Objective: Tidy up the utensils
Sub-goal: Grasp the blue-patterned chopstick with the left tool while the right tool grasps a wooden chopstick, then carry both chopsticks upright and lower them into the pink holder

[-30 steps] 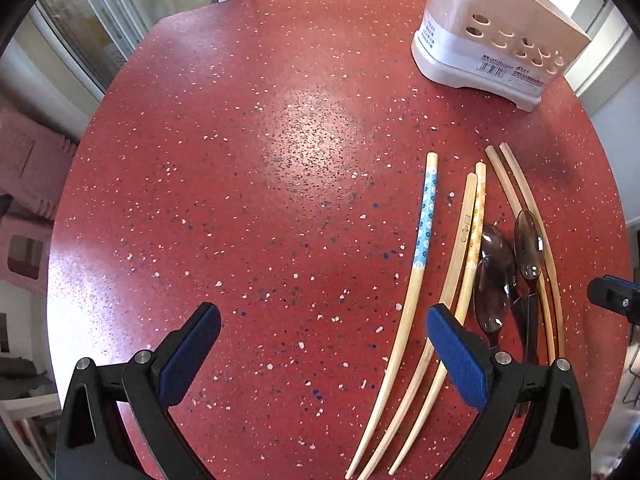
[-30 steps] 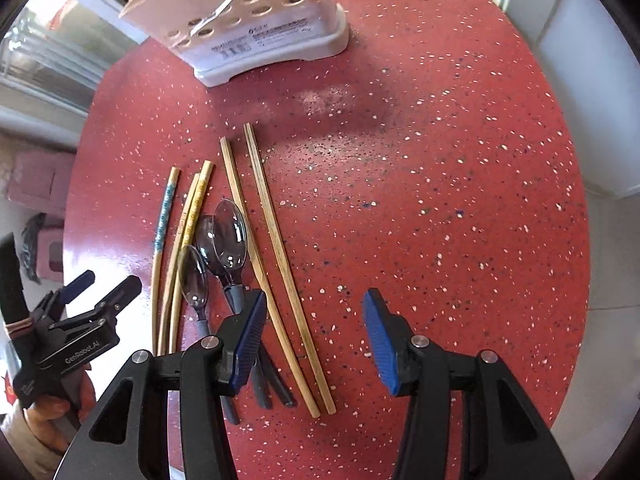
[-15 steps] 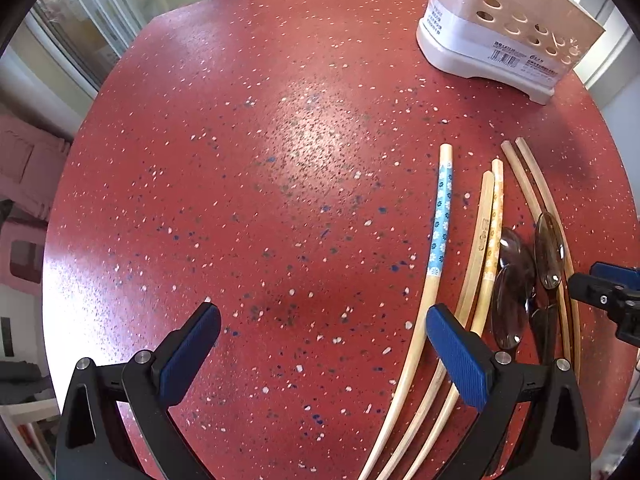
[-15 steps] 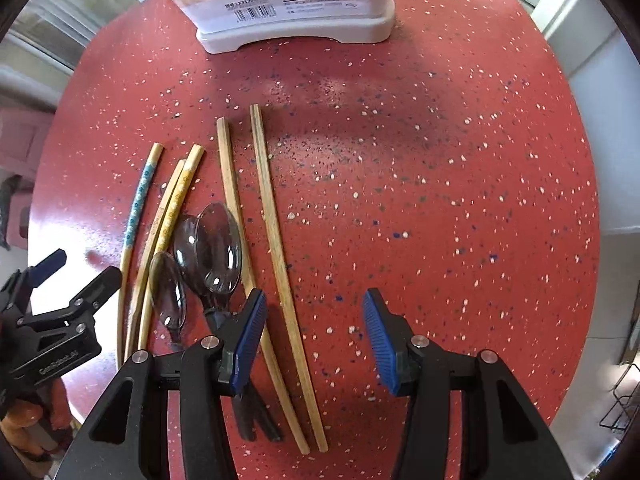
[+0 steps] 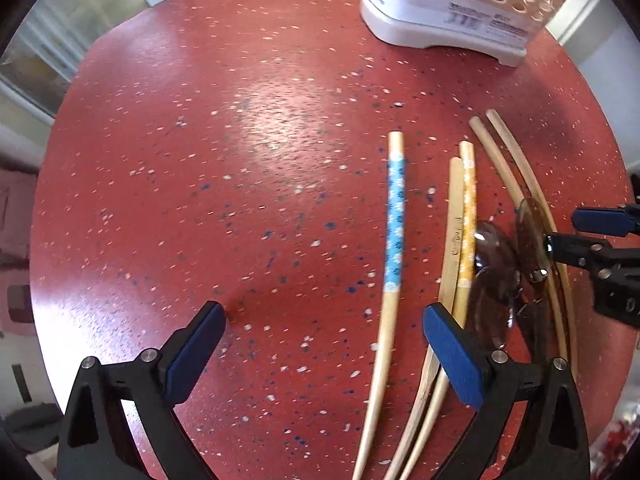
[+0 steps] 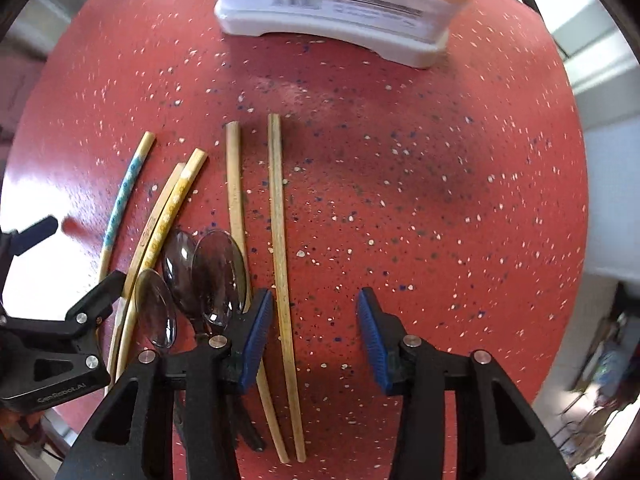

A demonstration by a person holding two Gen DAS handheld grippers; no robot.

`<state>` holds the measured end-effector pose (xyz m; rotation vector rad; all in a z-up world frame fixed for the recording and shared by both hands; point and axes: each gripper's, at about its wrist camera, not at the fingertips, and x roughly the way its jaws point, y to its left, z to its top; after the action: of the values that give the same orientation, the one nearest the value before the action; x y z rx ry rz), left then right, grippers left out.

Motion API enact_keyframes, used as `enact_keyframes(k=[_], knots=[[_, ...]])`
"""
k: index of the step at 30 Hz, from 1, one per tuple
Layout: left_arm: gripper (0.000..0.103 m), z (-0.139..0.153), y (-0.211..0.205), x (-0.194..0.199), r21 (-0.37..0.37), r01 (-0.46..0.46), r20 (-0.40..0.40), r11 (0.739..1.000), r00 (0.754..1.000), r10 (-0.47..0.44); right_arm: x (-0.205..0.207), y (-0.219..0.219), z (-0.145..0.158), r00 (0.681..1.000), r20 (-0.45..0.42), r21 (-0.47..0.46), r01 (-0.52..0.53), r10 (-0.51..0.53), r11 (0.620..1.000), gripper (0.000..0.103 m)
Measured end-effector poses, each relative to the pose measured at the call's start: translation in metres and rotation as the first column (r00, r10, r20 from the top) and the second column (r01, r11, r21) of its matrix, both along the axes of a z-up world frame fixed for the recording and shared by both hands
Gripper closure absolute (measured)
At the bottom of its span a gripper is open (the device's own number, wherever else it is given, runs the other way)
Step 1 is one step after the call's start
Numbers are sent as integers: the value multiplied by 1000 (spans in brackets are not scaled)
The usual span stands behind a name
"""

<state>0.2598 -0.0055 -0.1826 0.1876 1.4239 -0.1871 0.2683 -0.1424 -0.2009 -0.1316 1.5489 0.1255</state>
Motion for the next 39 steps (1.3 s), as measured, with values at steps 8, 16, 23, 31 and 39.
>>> enact_keyframes(k=[8,16,23,31,39], knots=[[2,2,-39,15,-11,111,-52,994,992,-111,0,3,1,999,-32,11,1,-1,1000,97],[67,14,-82,17,-5,210,-61,978,976,-209,-5,-20,7,998,-25,114,66,-64,991,97],[67,24,-72,2,-74,116,22,991,993,-115,-20,-45,22,995,18,213,95,-101,972,97],[67,63,-58,-15,-198,15,141,980,990,13,-45,-75,63,982,132,332,83,-134,940,97],[67,103,-26,-28,-281,-18,237,959,968,87,-65,-106,107,947,237,437,93,-214,895,97]])
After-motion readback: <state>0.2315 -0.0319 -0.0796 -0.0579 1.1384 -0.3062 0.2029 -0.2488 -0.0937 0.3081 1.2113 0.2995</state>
